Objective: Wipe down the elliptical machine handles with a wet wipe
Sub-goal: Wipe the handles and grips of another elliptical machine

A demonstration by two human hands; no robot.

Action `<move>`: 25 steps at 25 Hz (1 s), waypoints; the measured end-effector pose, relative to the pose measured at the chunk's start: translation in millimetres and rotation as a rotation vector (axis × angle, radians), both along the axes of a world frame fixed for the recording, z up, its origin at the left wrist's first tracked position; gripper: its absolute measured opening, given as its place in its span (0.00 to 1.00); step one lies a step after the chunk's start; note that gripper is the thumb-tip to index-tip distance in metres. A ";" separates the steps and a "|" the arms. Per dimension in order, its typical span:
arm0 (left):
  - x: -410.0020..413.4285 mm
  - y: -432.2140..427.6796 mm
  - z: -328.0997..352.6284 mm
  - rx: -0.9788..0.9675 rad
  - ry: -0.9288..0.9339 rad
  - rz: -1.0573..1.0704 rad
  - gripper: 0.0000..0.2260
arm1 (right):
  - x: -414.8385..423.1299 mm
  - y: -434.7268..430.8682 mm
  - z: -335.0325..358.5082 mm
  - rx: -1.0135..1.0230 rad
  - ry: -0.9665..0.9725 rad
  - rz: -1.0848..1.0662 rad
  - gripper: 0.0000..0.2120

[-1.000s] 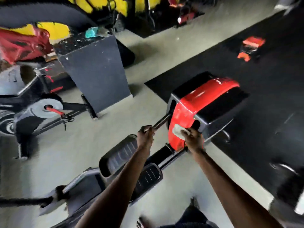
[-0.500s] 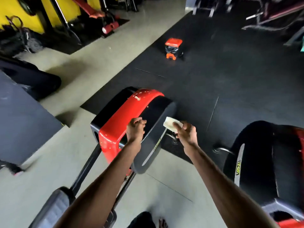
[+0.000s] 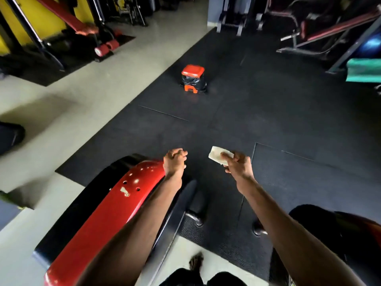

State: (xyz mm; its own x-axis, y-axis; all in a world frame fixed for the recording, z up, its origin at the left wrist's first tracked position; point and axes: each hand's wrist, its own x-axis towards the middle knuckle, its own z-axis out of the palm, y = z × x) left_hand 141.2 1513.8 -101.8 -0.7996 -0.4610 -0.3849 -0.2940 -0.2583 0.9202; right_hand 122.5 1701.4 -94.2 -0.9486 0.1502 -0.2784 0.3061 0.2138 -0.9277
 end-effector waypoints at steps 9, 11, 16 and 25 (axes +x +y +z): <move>-261.1 -12.4 1.2 -0.103 -0.042 0.174 0.08 | -292.1 -16.2 -4.7 -0.108 -0.050 0.144 0.06; -322.0 -19.9 0.8 -0.095 -0.059 0.270 0.10 | -366.1 -28.7 -3.5 -0.103 -0.048 0.221 0.12; -435.1 -48.5 15.4 -0.071 -0.109 0.444 0.12 | -514.4 -78.0 23.9 -0.057 -0.021 0.433 0.09; -469.6 -218.4 -10.8 -0.165 -0.170 0.974 0.08 | -622.5 -309.1 20.6 -0.112 -0.049 1.012 0.02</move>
State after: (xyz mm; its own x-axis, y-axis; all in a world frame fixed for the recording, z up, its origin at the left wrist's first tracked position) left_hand -328.4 1295.4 -112.6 0.0145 -0.9434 -0.3313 -0.1528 -0.3295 0.9317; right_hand -500.0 1392.4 -73.6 -0.6031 -0.7456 -0.2836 0.0683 0.3059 -0.9496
